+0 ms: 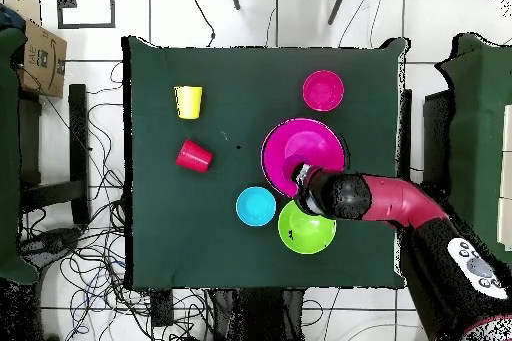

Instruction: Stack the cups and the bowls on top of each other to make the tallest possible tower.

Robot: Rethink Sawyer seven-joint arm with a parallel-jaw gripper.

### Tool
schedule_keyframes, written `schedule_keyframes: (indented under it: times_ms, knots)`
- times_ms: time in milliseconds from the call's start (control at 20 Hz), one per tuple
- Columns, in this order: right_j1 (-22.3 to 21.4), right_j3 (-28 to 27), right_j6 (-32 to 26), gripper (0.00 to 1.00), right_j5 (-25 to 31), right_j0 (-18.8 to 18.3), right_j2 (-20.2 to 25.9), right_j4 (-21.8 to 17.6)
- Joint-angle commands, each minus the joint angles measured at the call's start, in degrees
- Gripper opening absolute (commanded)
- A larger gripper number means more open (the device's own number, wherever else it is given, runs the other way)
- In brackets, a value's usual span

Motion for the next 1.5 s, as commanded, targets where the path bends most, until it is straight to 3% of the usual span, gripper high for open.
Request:
schedule_keyframes:
  times_ms: [50, 800, 1500]
  knots:
    - [0.7, -1.1, -6.6, 0.0, -3.0, 2.2, 1.5, -6.3]
    - [-4.8, -1.5, -10.9, 0.0, 6.2, 0.0, 4.9, -2.4]
    - [-2.6, -4.6, -10.4, 0.0, 6.7, 0.3, 5.5, -4.3]
